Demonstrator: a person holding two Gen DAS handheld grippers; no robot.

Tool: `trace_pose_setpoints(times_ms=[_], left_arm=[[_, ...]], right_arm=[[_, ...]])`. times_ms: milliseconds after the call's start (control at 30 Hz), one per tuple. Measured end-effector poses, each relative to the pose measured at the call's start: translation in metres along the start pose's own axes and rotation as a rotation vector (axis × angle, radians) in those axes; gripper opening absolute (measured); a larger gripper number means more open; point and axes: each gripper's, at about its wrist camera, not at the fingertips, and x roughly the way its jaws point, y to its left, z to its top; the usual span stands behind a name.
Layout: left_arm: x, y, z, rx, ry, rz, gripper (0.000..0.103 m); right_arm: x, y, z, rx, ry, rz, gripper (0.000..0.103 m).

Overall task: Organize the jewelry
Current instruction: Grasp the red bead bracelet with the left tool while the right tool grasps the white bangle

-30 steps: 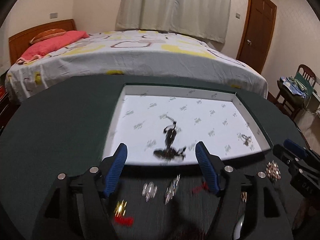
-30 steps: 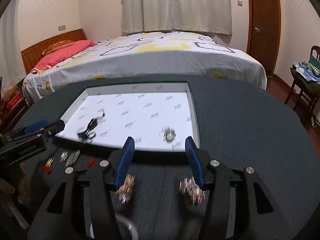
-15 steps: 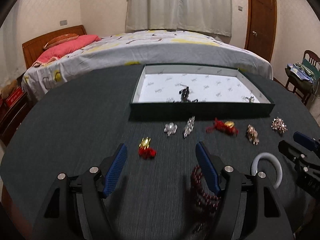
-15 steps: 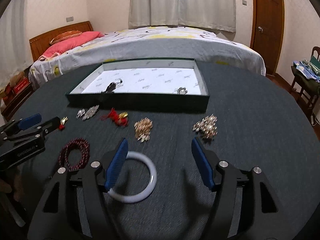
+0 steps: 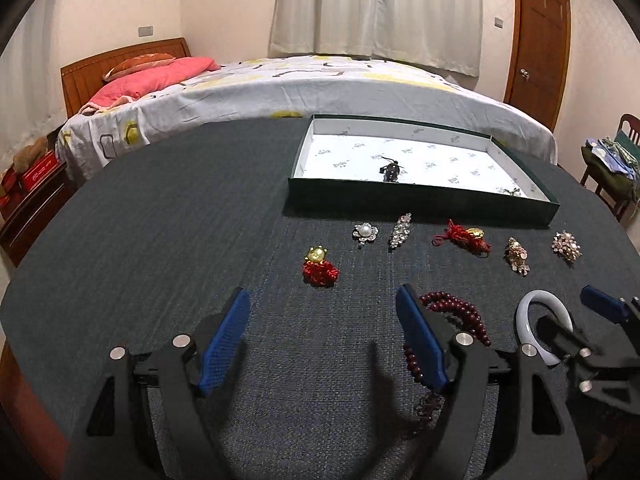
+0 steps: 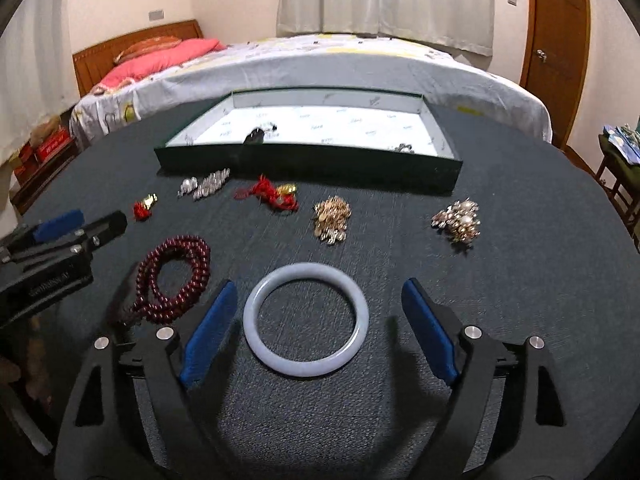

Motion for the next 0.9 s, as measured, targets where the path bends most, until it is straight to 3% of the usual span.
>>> trace_pose_setpoints(times_ms=[300, 433, 733, 900], left_arm=[[0.001, -0.005, -0.002, 0.019, 0.009, -0.006, 0.073], [0.000, -0.010, -0.003, 0.035, 0.008, -0.011, 0.075], [0.000, -0.018, -0.003, 0.050, 0.009, -0.025, 0.075], [0.001, -0.019, -0.004, 0.057, 0.014, -0.023, 0.075]], right_arm=[[0.009, -0.003, -0.006, 0.012, 0.052, 0.012, 0.083], [0.009, -0.005, -0.006, 0.020, 0.056, 0.062, 0.068], [0.008, -0.008, -0.006, 0.026, 0.067, 0.070, 0.068], [0.011, -0.005, -0.006, 0.017, 0.074, 0.063, 0.075]])
